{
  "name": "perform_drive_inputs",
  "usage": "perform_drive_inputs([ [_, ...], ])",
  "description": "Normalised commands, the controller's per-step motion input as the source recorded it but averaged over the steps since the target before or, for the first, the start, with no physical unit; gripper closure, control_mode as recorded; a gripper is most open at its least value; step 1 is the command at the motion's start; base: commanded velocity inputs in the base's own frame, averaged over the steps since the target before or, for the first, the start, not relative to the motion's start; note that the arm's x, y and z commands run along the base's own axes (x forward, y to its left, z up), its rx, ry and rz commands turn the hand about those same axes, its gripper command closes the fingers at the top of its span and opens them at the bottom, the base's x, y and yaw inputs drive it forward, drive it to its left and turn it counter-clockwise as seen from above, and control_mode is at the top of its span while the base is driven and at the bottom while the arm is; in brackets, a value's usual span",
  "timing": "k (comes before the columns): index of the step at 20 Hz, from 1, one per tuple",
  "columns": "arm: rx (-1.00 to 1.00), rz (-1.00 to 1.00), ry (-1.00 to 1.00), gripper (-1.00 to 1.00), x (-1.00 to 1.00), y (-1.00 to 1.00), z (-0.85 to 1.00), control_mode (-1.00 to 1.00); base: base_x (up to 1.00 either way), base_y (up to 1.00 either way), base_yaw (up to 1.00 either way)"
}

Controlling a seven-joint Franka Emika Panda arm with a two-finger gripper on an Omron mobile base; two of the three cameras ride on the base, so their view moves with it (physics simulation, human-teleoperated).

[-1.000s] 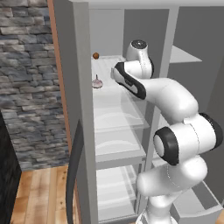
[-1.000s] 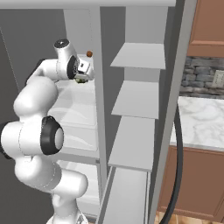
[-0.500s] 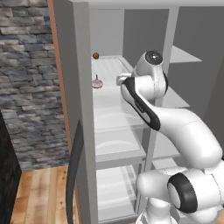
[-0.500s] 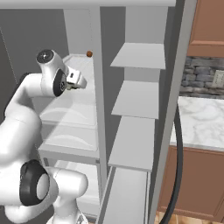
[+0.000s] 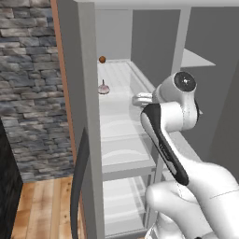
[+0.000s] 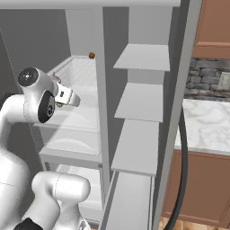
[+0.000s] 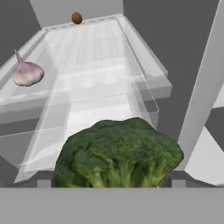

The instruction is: Take the garlic and broccoli from the fridge shelf and place them in the freezer drawer to begin freezing them.

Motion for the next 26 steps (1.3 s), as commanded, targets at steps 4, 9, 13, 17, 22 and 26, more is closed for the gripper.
perform_drive_inputs([
  [4,0.0,0.0,0.02,1.0,-0.97,-0.04,-0.04,-1.0,0.0,0.0,0.0],
  [9,0.0,0.0,0.04,1.0,-0.64,-0.29,-0.07,-1.0,0.0,0.0,0.0],
  [13,0.0,0.0,0.18,1.0,-0.09,-0.04,-0.36,-1.0,0.0,0.0,0.0],
  [17,0.0,0.0,0.1,1.0,0.0,0.0,-0.19,-1.0,0.0,0.0,0.0],
  [22,0.0,0.0,0.01,1.0,-0.05,0.0,-0.13,-1.0,0.0,0.0,0.0],
  [26,0.01,0.0,0.0,1.0,-0.58,0.0,-0.04,-1.0,0.0,0.0,0.0],
])
